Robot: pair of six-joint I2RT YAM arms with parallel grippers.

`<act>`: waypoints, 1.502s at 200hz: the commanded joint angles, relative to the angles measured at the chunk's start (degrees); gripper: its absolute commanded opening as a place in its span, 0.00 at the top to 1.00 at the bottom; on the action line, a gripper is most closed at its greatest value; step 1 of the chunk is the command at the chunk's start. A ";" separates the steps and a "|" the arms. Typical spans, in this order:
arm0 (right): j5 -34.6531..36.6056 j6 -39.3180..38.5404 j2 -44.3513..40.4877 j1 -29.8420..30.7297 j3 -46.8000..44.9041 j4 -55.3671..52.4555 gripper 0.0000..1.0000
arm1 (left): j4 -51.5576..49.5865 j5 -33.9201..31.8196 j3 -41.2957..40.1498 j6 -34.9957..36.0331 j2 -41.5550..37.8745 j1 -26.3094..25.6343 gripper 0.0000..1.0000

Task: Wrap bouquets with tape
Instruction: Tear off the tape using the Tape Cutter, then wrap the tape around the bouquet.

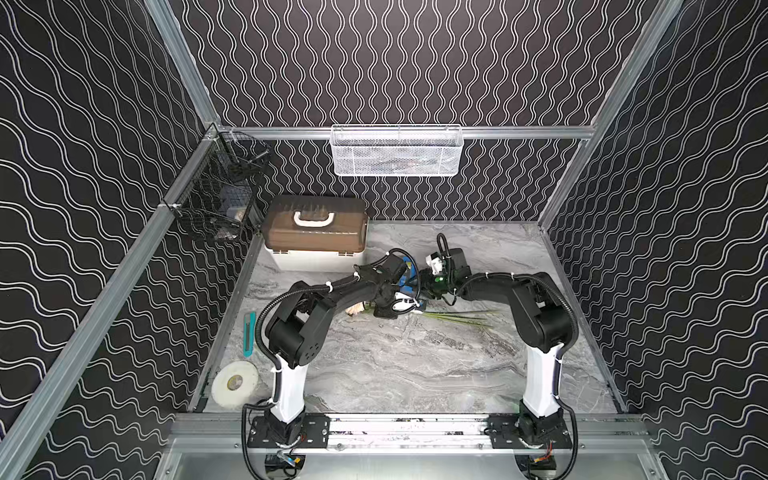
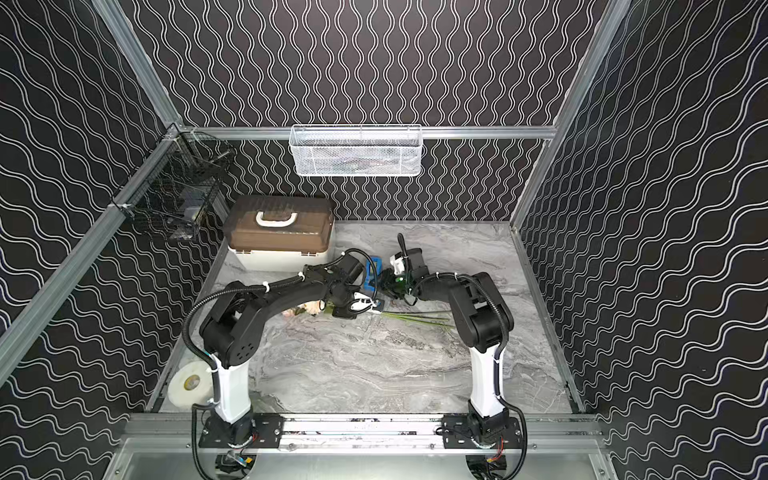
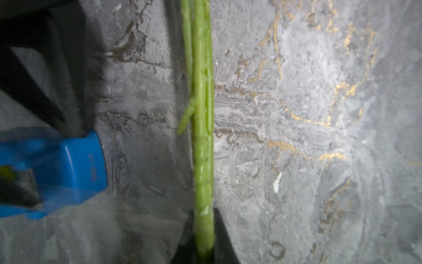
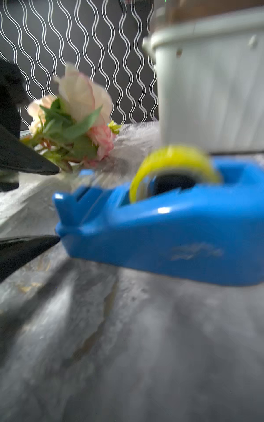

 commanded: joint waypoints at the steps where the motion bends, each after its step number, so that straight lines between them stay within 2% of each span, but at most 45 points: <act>1: -0.22 0.97 0.90 0.44 0.41 1.96 0.58 | -2.80 1.58 -0.06 0.82 -0.16 -0.23 1.00; 40: -1.56 3.50 1.28 0.53 -1.47 6.81 0.63 | -3.10 1.78 0.03 0.81 0.02 -0.36 1.00; 65: 0.57 2.91 -0.18 0.79 -1.50 5.45 0.66 | -2.73 1.42 -0.14 0.82 0.26 -0.42 1.00; 109: 0.25 3.65 1.74 1.50 -1.17 6.33 0.83 | -2.69 1.32 0.21 0.82 0.98 -0.42 1.00; 138: 1.94 4.17 2.31 1.63 -1.92 5.43 1.00 | -2.39 1.47 0.58 0.73 0.94 -0.41 1.00; 162: 8.03 1.61 1.85 2.20 -1.24 -2.17 1.00 | -2.18 2.06 0.56 0.44 0.29 -0.49 1.00; 188: 13.00 2.56 1.58 2.20 -4.29 -4.05 1.00 | -1.48 2.35 -0.22 0.55 -0.82 -0.49 1.00; 241: 10.86 5.07 -1.60 2.20 -8.19 4.21 1.00 | -1.73 2.99 -0.58 0.79 -2.41 -0.84 1.00; 253: 11.57 3.00 -4.50 2.20 -6.87 2.56 0.94 | -2.11 3.10 -0.79 1.40 -3.38 -1.05 1.00; 267: 13.01 -1.05 -6.66 2.20 -3.55 -3.96 0.77 | -1.75 3.37 -1.63 1.82 -5.50 -1.24 1.00; 300: 21.13 -10.51 -14.05 0.89 -0.22 -12.14 0.53 | -2.28 4.55 -3.79 4.36 -10.99 -1.64 1.00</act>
